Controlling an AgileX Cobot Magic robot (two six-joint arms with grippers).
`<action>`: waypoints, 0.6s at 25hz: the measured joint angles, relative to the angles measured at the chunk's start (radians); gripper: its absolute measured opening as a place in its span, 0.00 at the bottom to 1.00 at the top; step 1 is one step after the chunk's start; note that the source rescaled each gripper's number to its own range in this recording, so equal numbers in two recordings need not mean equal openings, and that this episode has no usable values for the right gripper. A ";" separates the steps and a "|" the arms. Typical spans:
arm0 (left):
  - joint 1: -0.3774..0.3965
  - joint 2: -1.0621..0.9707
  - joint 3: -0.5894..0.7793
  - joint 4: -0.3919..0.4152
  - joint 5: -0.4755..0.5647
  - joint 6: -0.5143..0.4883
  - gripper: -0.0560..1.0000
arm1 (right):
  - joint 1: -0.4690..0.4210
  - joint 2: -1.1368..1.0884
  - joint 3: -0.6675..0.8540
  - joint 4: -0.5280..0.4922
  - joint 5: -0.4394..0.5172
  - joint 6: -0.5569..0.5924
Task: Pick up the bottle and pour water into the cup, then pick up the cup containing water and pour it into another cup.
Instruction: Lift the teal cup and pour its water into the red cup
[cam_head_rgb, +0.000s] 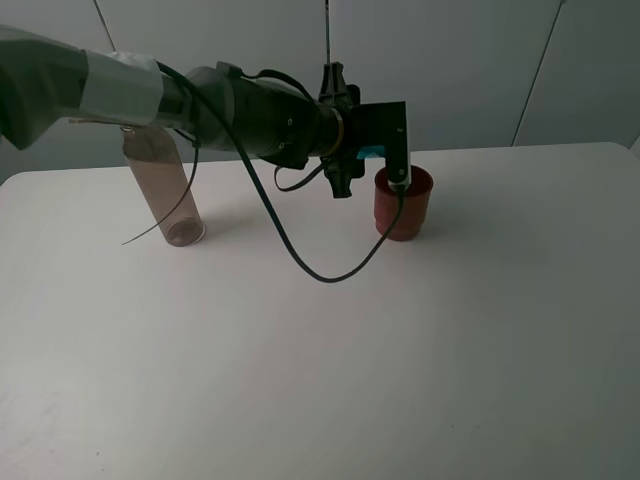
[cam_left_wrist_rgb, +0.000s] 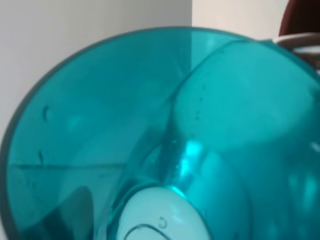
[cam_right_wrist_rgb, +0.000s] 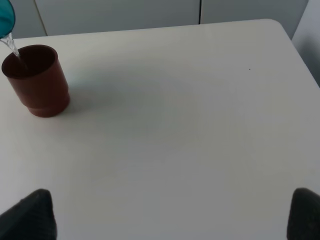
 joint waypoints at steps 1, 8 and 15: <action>0.000 0.000 0.000 0.015 0.000 0.000 0.20 | 0.000 0.000 0.000 0.000 0.000 0.000; 0.000 0.000 0.000 0.079 0.000 0.000 0.20 | 0.000 0.000 0.000 0.000 0.000 0.000; 0.000 0.000 0.000 0.081 0.000 0.026 0.20 | 0.000 0.000 0.000 0.000 0.000 0.002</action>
